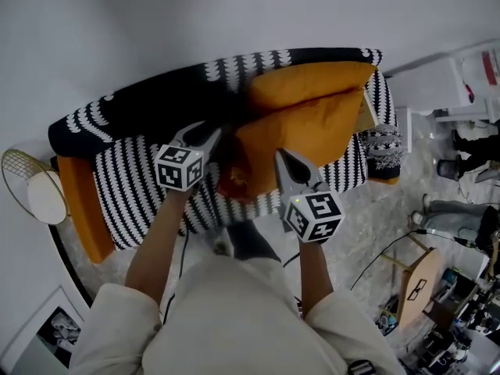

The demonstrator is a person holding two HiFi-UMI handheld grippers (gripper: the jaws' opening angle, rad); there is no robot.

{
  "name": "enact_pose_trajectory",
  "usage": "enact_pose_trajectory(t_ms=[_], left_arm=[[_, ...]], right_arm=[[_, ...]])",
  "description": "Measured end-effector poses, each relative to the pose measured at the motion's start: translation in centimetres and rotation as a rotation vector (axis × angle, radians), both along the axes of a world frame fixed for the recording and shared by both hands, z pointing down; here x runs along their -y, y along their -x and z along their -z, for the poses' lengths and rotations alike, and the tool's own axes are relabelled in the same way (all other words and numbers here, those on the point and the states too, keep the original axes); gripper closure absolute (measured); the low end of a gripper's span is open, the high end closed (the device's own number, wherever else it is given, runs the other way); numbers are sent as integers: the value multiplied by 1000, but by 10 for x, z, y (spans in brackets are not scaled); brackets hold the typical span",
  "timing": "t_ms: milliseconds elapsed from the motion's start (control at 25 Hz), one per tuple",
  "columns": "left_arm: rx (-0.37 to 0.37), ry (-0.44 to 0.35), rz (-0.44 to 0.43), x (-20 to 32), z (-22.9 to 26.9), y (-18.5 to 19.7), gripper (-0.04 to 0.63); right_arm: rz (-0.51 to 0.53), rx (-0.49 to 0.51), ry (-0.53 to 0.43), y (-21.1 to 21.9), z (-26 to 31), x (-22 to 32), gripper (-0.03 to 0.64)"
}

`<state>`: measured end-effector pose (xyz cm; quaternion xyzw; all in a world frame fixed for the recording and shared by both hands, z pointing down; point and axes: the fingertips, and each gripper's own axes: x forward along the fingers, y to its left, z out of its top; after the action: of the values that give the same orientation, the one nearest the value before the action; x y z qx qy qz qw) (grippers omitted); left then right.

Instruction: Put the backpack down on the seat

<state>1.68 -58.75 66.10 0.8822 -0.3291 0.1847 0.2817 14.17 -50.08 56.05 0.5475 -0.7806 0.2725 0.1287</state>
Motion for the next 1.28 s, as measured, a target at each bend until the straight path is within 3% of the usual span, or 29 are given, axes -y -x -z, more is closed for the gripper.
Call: enact_pose_trajectory(t_ms=[240, 560, 1280], left_arm=[[-21, -79, 33, -39, 51, 28, 461], [25, -235, 112, -112, 121, 87, 591], [43, -427, 123, -283, 223, 140, 591]], right_arm=[[14, 11, -48, 9, 29, -32, 611], [28, -30, -117, 27, 69, -91, 611], [62, -57, -292, 70, 165, -234, 611]])
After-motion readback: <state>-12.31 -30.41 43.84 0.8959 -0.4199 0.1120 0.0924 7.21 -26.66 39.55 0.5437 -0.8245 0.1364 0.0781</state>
